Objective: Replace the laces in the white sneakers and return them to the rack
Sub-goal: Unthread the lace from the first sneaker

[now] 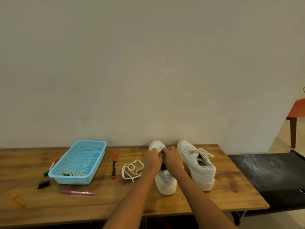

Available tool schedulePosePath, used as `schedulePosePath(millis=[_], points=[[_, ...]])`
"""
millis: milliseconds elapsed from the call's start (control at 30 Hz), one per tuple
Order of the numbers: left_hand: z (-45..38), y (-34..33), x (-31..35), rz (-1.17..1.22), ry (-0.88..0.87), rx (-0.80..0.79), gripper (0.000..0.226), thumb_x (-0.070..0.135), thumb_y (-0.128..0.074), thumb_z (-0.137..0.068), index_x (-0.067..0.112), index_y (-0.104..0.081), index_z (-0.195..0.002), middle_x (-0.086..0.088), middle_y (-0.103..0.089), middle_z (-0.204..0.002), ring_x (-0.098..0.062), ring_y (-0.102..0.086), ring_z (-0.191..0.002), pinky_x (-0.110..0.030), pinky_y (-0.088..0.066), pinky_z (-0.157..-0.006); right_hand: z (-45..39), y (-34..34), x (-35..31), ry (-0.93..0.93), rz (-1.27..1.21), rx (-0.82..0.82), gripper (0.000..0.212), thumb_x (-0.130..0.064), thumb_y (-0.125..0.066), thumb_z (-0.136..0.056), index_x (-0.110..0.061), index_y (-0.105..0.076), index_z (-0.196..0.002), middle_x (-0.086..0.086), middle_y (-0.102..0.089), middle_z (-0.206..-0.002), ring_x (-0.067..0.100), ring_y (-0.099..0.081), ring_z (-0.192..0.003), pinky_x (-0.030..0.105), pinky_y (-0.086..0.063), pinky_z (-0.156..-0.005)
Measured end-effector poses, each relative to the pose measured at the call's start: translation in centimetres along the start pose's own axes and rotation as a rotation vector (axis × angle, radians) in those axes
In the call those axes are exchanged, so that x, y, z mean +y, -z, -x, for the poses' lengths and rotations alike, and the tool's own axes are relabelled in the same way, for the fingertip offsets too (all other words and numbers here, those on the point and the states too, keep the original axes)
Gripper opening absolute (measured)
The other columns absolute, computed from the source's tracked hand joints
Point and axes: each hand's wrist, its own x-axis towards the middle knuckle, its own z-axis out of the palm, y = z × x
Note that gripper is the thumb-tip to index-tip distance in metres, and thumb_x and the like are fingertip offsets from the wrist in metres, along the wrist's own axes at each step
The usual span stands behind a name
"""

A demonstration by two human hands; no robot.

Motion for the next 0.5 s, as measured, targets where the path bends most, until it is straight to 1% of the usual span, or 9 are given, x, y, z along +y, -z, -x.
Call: schedulePosePath(millis=[100, 167, 267, 333, 367, 400, 467, 500], points=[[0.4, -0.7, -0.5, 0.115, 0.071, 0.079, 0.024, 0.026, -0.046, -0.098, 0.009, -0.06, -0.105, -0.008, -0.066, -0.104, -0.019, -0.061, -0.093, -0.026, -0.045, -0.07, -0.4, 0.1, 0.1, 0.019, 0.044, -0.063, 0.031, -0.024, -0.046, -0.096, -0.018, -0.045, -0.126, 0.01, -0.043, -0.125, 0.024, -0.041, -0.115, 0.03, -0.043, -0.089], [0.4, -0.9, -0.7, 0.186, 0.129, 0.088, 0.022, 0.026, -0.048, -0.096, 0.011, -0.062, -0.103, -0.006, -0.066, -0.103, -0.019, -0.061, -0.093, -0.025, -0.041, -0.068, -0.5, 0.1, 0.1, 0.047, 0.087, -0.074, 0.03, -0.028, -0.04, -0.099, -0.017, -0.044, -0.127, 0.012, -0.043, -0.124, 0.025, -0.041, -0.114, 0.03, -0.042, -0.091], [-0.3, -0.7, -1.1, 0.279, 0.19, 0.038, 0.019, 0.026, -0.053, -0.093, 0.015, -0.066, -0.101, -0.003, -0.067, -0.103, -0.02, -0.061, -0.097, -0.027, -0.042, -0.073, -1.0, -0.1, -0.1, 0.101, 0.174, -0.065, 0.028, -0.026, -0.038, -0.1, -0.013, -0.045, -0.123, 0.013, -0.043, -0.123, 0.026, -0.041, -0.111, 0.029, -0.042, -0.085], [-0.8, -0.4, -1.4, 0.32, 0.214, -0.021, 0.019, 0.028, -0.055, -0.09, 0.017, -0.069, -0.098, -0.002, -0.069, -0.1, -0.021, -0.062, -0.095, -0.028, -0.043, -0.075, -1.1, -0.1, 0.0, 0.119, 0.23, -0.004, 0.022, -0.019, -0.037, -0.099, -0.009, -0.046, -0.117, 0.014, -0.046, -0.12, 0.026, -0.042, -0.108, 0.029, -0.037, -0.08], [-0.9, -0.3, -1.5, 0.331, 0.217, -0.048, 0.019, 0.027, -0.055, -0.09, 0.017, -0.07, -0.095, -0.002, -0.07, -0.097, -0.021, -0.063, -0.093, -0.027, -0.044, -0.075, -0.9, 0.0, 0.0, 0.095, 0.248, 0.067, 0.021, -0.014, -0.035, -0.099, -0.007, -0.047, -0.114, 0.014, -0.048, -0.118, 0.027, -0.044, -0.106, 0.03, -0.035, -0.081], [-0.9, -0.3, -1.6, 0.338, 0.216, -0.073, 0.017, 0.026, -0.055, -0.089, 0.018, -0.07, -0.091, -0.003, -0.07, -0.092, -0.021, -0.064, -0.089, -0.027, -0.044, -0.073, -0.8, 0.0, 0.2, 0.03, 0.249, 0.133, 0.022, -0.01, -0.033, -0.098, -0.005, -0.049, -0.112, 0.015, -0.05, -0.115, 0.027, -0.045, -0.106, 0.031, -0.036, -0.084], [-0.9, -0.3, -1.6, 0.335, 0.203, -0.095, 0.015, 0.024, -0.054, -0.088, 0.02, -0.067, -0.08, -0.004, -0.067, -0.081, -0.021, -0.064, -0.08, -0.026, -0.041, -0.065, -0.6, -0.1, 0.6, -0.131, 0.16, 0.236, 0.024, -0.008, -0.032, -0.097, -0.004, -0.05, -0.114, 0.015, -0.05, -0.115, 0.026, -0.047, -0.106, 0.031, -0.039, -0.086], [-0.9, -0.4, -1.6, 0.329, 0.195, -0.095, 0.017, 0.023, -0.054, -0.089, 0.02, -0.066, -0.077, -0.004, -0.065, -0.077, -0.02, -0.062, -0.075, -0.025, -0.038, -0.062, -0.6, 0.1, 0.6, -0.168, 0.089, 0.25, 0.024, -0.007, -0.033, -0.097, -0.005, -0.047, -0.117, 0.014, -0.049, -0.118, 0.025, -0.046, -0.107, 0.03, -0.041, -0.086]])
